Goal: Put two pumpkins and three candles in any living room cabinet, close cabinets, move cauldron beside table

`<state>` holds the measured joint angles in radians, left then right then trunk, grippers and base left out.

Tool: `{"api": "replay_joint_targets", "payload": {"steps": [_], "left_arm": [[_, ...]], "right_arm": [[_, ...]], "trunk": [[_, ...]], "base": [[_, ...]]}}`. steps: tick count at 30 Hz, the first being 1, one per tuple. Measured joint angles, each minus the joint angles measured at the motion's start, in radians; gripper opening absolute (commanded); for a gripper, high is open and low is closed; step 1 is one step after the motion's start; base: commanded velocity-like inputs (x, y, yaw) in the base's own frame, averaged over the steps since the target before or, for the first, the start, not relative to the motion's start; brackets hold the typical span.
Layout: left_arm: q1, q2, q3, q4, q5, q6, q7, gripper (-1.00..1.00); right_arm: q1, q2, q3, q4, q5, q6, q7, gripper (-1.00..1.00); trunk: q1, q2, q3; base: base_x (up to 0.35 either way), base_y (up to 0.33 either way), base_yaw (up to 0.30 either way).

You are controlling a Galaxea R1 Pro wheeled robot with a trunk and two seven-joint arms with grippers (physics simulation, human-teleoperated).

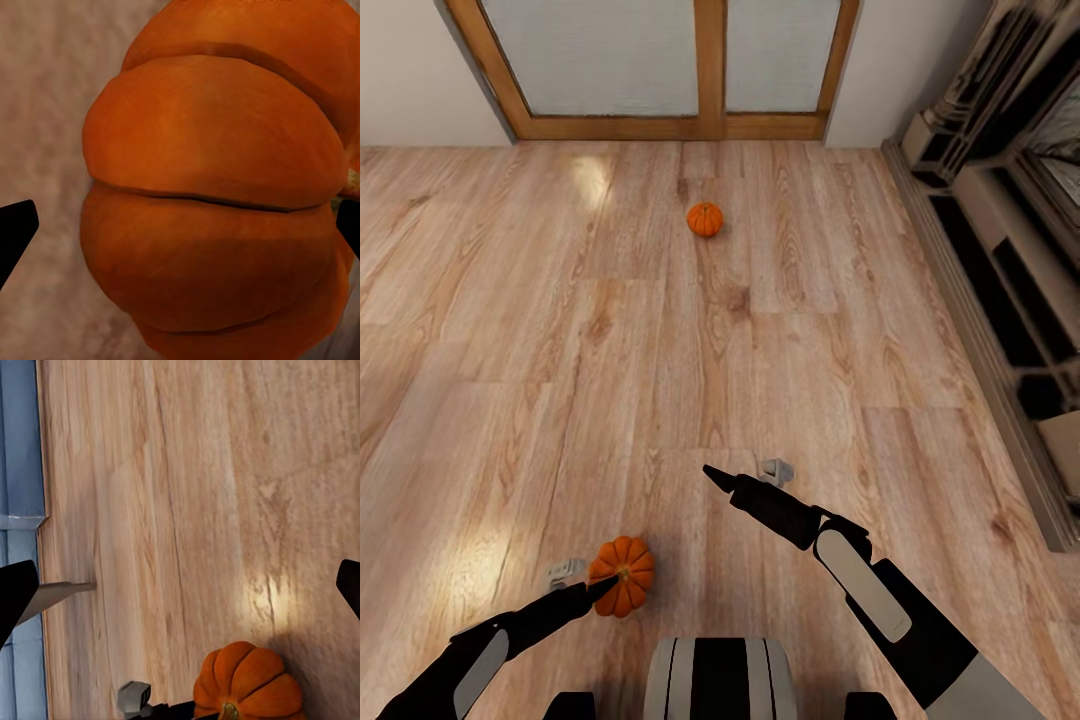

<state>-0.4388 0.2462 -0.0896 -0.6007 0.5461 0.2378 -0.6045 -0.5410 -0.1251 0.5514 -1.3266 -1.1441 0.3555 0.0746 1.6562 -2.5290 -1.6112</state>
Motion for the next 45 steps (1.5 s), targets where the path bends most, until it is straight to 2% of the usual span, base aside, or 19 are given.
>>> {"api": "replay_joint_targets", "payload": {"steps": [38,41,45], "left_arm": [[0.0,0.003,0.002,0.0,-0.002,-0.001,0.001,1.0],[0.0,0.003,0.004,0.002,-0.014,-0.006,0.005,1.0],[0.0,0.003,0.004,0.002,-0.014,-0.006,0.005,1.0]], "right_arm": [[0.0,0.0,0.0,0.0,0.0,0.0,0.0,1.0],[0.0,0.0,0.0,0.0,0.0,0.0,0.0,1.0],[0.0,0.0,0.0,0.0,0.0,0.0,0.0,1.0]], "trunk": [[0.0,0.0,0.0],[-0.001,0.001,0.011],[-0.001,0.001,0.012]], "base": [[0.0,0.0,0.0],[0.0,0.0,0.0],[0.0,0.0,0.0]]}}
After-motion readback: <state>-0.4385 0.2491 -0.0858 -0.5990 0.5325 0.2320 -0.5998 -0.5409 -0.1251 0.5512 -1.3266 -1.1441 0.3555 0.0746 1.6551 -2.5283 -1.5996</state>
